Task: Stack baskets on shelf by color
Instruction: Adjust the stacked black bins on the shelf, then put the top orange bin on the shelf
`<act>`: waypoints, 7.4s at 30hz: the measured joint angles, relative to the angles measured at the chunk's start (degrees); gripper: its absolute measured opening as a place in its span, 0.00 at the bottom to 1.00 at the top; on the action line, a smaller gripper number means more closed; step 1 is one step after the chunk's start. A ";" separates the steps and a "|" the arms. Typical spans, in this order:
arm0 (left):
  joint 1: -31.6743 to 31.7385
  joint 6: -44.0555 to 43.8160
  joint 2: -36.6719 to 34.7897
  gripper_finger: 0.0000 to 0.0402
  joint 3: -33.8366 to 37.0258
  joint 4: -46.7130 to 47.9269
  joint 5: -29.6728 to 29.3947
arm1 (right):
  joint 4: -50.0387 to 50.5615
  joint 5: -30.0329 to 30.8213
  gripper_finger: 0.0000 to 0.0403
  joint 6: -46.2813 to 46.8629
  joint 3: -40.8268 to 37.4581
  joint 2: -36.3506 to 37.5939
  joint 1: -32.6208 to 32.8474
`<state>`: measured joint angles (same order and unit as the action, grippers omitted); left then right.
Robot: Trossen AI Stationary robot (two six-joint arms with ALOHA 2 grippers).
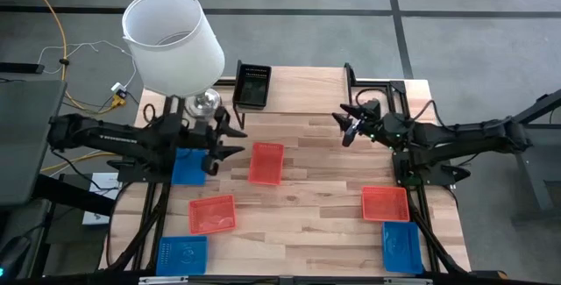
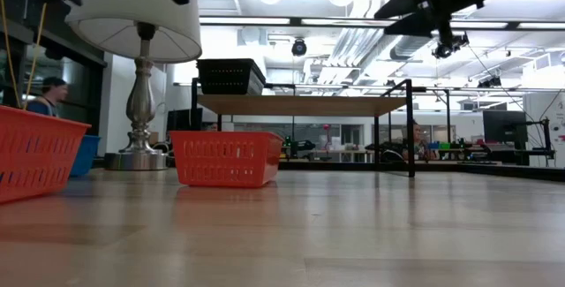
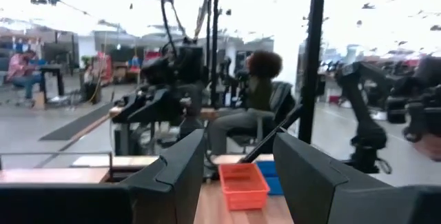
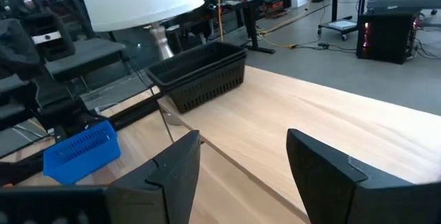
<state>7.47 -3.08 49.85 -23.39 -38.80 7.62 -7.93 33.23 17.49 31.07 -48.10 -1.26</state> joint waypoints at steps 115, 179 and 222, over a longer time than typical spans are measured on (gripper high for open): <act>-3.11 -0.78 -12.73 0.40 13.22 -1.89 -11.48 | 6.22 -10.52 0.38 -20.09 40.60 -57.39 10.41; -3.13 -0.78 -12.73 0.40 13.22 -1.64 -11.46 | 22.62 -18.75 0.39 -11.13 40.00 -64.47 -4.00; -3.11 -0.78 -12.77 0.40 13.22 -1.69 -11.28 | 35.73 -30.44 0.00 -9.51 40.00 -44.51 7.22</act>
<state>4.36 -3.86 37.08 -10.17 -40.49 -3.66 27.80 2.79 7.98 71.07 -92.62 5.96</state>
